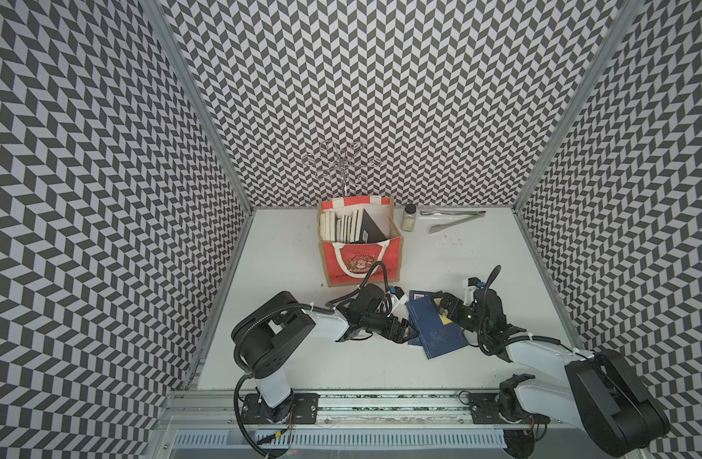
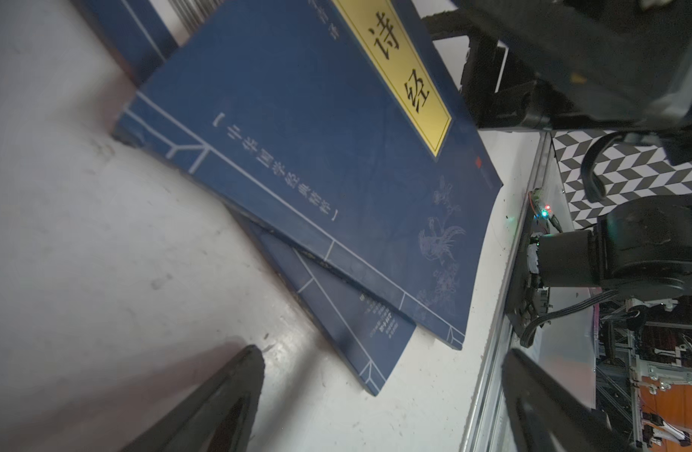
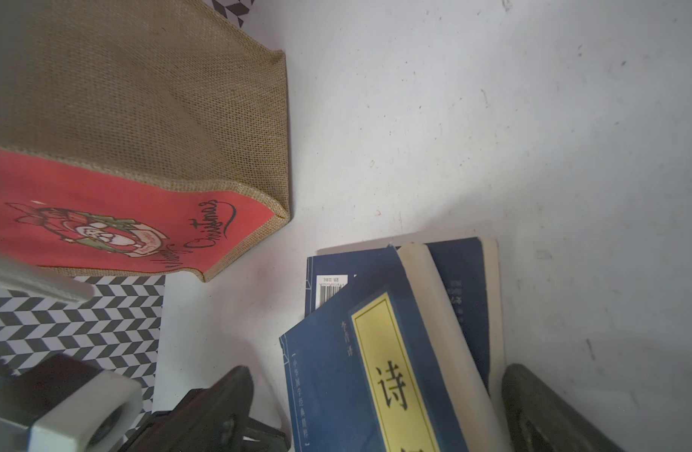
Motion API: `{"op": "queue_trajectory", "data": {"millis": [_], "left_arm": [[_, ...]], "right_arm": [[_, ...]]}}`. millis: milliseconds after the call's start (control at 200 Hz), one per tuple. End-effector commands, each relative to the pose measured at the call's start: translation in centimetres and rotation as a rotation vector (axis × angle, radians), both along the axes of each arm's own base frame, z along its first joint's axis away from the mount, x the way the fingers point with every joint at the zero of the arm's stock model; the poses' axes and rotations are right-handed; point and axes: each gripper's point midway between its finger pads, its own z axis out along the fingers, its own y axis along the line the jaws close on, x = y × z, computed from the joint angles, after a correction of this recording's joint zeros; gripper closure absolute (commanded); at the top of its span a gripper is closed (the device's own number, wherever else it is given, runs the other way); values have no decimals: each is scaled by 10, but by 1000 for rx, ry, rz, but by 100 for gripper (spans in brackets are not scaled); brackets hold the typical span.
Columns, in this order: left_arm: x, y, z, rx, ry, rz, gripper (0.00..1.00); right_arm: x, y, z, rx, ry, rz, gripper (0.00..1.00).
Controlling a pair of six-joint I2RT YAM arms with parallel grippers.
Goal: Put the books into the canvas bag
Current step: Move the book to the center of the board, then pick up the book from the center of the board.
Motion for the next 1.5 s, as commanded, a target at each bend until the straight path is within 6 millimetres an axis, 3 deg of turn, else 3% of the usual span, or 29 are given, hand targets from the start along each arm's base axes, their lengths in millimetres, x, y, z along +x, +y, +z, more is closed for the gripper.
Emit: {"op": "queue_trajectory", "data": {"millis": [0,180,661,1137,1497], "left_arm": [[3,-9,10,-37,-5,-6,9],[7,-11,24,-62,-38,5,9],[48,-3,-2,16,-2,173,17],[56,-2,-11,-36,15,201,24],[58,-2,-8,-55,5,216,60]], "right_arm": [[-45,-2,-49,-11,226,16,1],[-47,1,-49,-1,216,27,1],[-53,8,-45,18,183,76,1],[-54,17,-39,45,147,128,1],[-55,22,-35,46,129,157,0]]}}
